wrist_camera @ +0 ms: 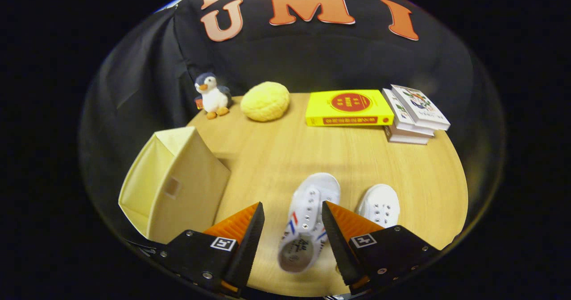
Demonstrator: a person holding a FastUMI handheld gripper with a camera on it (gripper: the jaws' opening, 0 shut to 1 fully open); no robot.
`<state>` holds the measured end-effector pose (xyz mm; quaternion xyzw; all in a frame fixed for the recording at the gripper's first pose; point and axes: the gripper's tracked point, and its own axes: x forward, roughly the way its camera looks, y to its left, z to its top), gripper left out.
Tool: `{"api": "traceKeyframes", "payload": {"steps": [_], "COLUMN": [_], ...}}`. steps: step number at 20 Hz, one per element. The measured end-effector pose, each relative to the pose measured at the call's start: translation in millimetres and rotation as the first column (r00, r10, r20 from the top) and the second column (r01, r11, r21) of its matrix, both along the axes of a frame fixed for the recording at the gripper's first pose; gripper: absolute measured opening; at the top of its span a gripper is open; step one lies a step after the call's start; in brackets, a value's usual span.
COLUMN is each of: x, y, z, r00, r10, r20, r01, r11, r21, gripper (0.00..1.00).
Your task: Open the storage box then place both shoes into the box .Put the left shoe in first, then the right shoe, with the right side of both shoes facing outward in a uniform manner.
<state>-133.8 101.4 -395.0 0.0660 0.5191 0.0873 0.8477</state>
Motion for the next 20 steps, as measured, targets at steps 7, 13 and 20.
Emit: {"api": "traceKeyframes", "payload": {"steps": [7,13,20], "x": [-44.4,-58.9,-50.9], "y": [-23.8,-25.7,-25.4], "z": [-43.1,-71.9,-86.0], "r00": [0.996,0.988,0.996], "r10": [0.015,0.073,0.052], "r20": [-0.086,-0.134,-0.078], "r01": [-0.02,-0.094,-0.068], "r11": [0.998,0.984,0.975], "r21": [-0.061,-0.153,-0.211], "gripper": [0.75,0.67,0.51]}}
